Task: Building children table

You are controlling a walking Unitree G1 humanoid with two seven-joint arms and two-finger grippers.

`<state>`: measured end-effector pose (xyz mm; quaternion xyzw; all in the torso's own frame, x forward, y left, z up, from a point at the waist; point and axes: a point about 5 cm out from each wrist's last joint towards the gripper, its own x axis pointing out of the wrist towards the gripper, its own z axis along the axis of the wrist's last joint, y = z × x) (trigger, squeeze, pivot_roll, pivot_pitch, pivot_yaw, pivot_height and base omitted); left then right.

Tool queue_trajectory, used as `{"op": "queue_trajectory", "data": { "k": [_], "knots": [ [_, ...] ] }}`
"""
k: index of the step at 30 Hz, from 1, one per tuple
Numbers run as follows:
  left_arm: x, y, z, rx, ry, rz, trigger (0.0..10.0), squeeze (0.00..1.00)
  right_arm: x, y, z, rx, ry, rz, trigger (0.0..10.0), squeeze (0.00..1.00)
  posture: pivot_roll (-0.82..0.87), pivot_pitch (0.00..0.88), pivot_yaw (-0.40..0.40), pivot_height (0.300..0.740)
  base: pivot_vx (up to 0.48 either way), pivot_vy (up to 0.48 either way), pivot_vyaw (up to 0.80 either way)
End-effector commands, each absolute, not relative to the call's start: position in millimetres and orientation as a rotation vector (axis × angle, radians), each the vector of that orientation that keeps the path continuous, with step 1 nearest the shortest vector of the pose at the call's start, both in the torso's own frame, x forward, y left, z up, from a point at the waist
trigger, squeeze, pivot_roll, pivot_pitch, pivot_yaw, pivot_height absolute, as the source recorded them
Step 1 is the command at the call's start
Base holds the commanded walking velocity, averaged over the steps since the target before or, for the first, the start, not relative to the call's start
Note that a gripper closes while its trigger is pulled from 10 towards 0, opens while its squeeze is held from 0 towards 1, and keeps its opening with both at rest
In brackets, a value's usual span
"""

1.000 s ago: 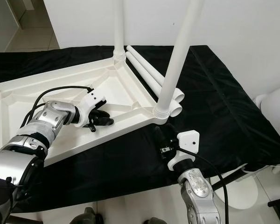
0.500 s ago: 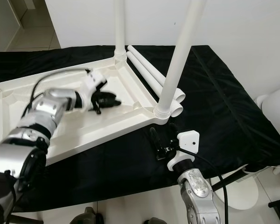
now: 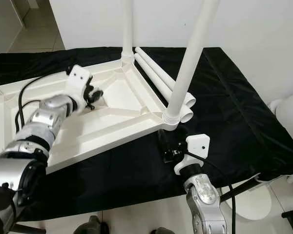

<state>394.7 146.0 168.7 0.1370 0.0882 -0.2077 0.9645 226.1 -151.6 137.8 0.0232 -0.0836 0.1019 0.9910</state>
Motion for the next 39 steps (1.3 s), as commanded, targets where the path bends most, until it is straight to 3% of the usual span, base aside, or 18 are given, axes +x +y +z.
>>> {"op": "queue_trajectory", "data": {
  "k": [1,13,14,16,17,18,22,23,27,39],
  "knots": [
    [394,145,168,0.287,0.177,-0.394,10.0,0.00,226,-153,136,0.034,-0.164,0.191,10.0,0.00,-0.03,0.023,0.005,0.740,0.000,0.000,0.00],
    [375,147,146,0.269,0.297,-0.507,10.0,0.00,229,-147,136,0.073,-0.169,0.197,10.0,0.00,-0.01,0.028,-0.011,0.740,0.000,0.000,0.00],
    [375,151,148,0.245,0.293,-0.507,10.0,1.00,230,-146,137,0.075,-0.169,0.203,10.0,1.00,0.00,0.027,-0.014,0.740,0.000,0.000,0.00],
    [375,156,149,0.275,0.290,-0.490,10.0,1.00,231,-145,137,0.069,-0.168,0.205,10.0,1.00,0.00,0.026,-0.018,0.740,0.000,0.000,0.00],
    [375,160,149,0.296,0.298,-0.468,10.0,1.00,232,-145,136,0.067,-0.167,0.207,10.0,0.86,0.00,0.027,-0.018,0.740,0.000,0.000,0.00],
    [374,163,148,0.311,0.311,-0.458,10.0,1.00,233,-144,137,0.065,-0.167,0.209,10.0,0.00,0.00,0.027,-0.018,0.740,0.000,0.000,0.00],
    [372,165,150,0.287,0.318,-0.457,10.0,0.97,233,-145,137,0.064,-0.167,0.208,10.0,0.00,0.01,0.027,-0.022,0.740,0.000,0.000,0.00],
    [372,167,155,0.257,0.304,-0.463,10.0,0.00,234,-146,137,0.062,-0.167,0.205,10.0,0.00,0.01,0.027,-0.023,0.740,0.000,0.000,0.00],
    [370,173,165,0.169,0.284,-0.496,10.0,0.00,235,-147,136,0.058,-0.165,0.202,10.0,0.00,0.01,0.024,-0.027,0.740,0.000,0.000,0.00],
    [355,175,172,0.175,0.297,-0.654,10.0,0.00,234,-145,134,0.059,-0.160,0.209,10.0,0.00,0.02,0.023,-0.031,0.740,0.000,0.000,0.00]
  ]
}}
